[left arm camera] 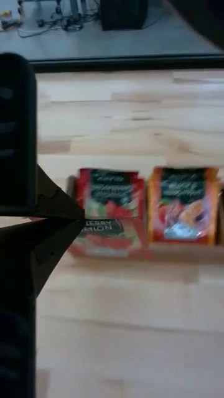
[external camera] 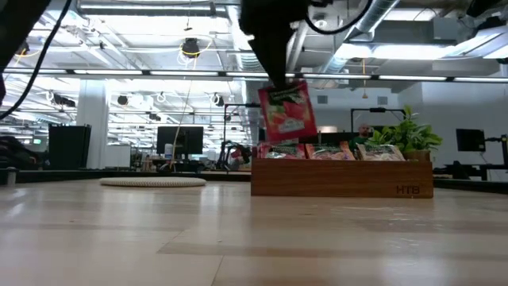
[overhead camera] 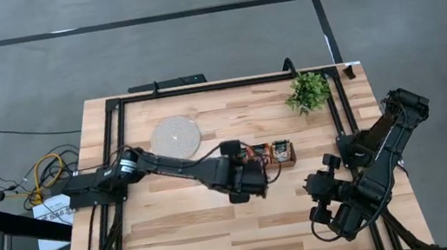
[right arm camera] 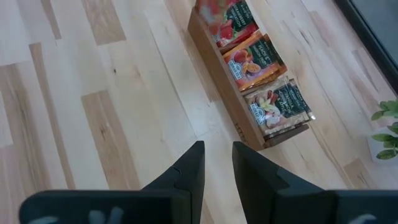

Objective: Pick & Place Tea
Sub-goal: Put the red tea bag into the left section of the wooden organizer

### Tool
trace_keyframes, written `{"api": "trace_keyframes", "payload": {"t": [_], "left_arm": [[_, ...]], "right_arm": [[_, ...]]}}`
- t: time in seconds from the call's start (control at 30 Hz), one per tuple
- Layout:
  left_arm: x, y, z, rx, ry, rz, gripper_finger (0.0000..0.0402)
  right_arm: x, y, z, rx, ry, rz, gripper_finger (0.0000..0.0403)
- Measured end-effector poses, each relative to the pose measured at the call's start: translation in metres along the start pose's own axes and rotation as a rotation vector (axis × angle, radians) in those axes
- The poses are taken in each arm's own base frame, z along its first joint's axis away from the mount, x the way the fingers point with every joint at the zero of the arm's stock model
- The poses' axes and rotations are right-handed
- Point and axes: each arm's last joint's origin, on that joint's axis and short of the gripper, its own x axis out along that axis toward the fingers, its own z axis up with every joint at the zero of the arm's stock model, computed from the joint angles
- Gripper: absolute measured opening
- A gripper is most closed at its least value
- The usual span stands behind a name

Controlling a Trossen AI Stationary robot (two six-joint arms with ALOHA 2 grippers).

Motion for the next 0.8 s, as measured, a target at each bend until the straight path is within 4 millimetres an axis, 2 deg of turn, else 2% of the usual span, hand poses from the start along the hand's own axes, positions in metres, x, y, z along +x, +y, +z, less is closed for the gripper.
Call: {"api": "trace_keyframes", "payload": {"t": [0.2,0.33,0.5,0.67,0.8], "left_arm": [[0.015,0.023,0.003,-0.014,0.031,-0.001,0.0],[0.02,0.031,0.003,-0.024,0.049,-0.037,0.0],[0.032,0.033,0.004,0.01,0.075,-0.05,0.0],[0.049,0.027,0.004,0.061,0.113,-0.053,0.0],[0.053,0.028,0.005,0.056,0.117,-0.052,0.0]], "right_arm": [[0.0,0.0,0.0,0.0,0.001,0.0,0.0075],[0.0,0.0,0.0,0.001,0.001,0.0,0.0075],[0.0,0.0,0.0,0.001,0.001,0.001,0.0075],[0.0,0.001,0.0,0.011,-0.002,0.014,0.0075],[0.0,0.002,0.0,0.012,-0.002,0.015,0.0075]]}}
